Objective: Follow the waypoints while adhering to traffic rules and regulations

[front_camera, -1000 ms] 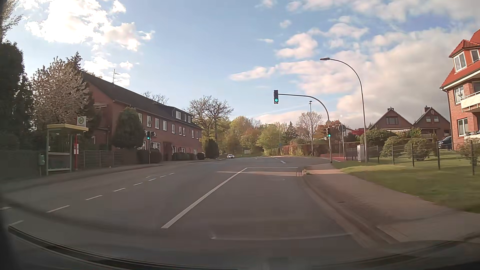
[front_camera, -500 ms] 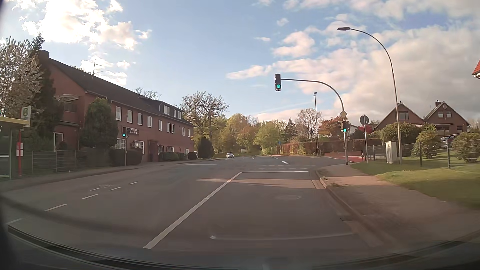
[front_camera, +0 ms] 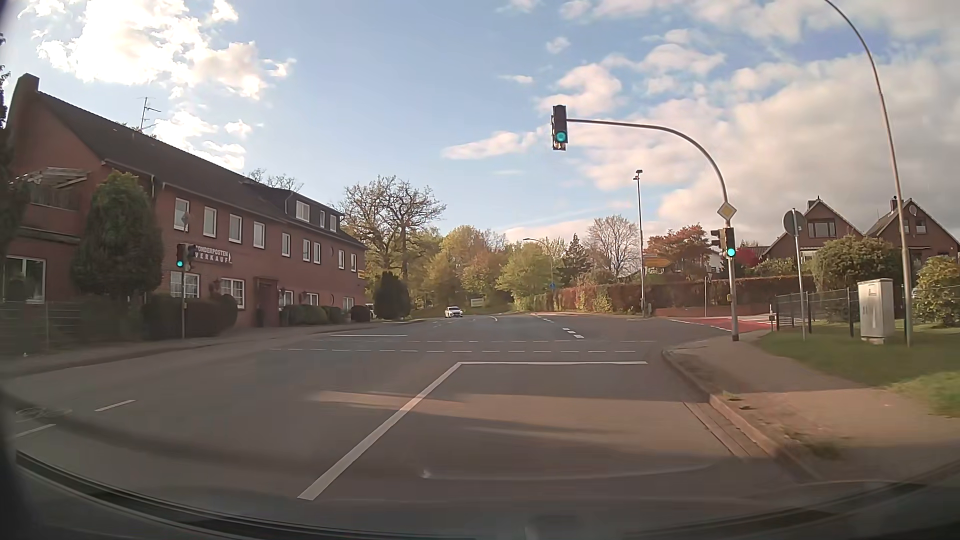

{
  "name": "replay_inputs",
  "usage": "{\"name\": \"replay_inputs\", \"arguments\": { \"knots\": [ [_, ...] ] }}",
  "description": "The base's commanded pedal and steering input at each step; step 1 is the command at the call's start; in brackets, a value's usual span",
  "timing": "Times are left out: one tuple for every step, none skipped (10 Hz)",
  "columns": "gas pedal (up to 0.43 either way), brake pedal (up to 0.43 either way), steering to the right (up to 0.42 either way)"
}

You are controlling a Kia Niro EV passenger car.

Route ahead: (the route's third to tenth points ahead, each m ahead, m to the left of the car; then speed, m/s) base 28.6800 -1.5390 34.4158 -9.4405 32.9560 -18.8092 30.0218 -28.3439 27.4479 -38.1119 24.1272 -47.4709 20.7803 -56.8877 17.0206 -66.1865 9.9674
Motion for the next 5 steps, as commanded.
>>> {"name": "replay_inputs", "arguments": {
  "knots": [
    [0.0, 0.0, 0.027],
    [0.0, 0.0, 0.03],
    [0.0, 0.0, 0.035],
    [0.0, 0.0, 0.046],
    [0.02, 0.0, 0.058]
  ]
}}
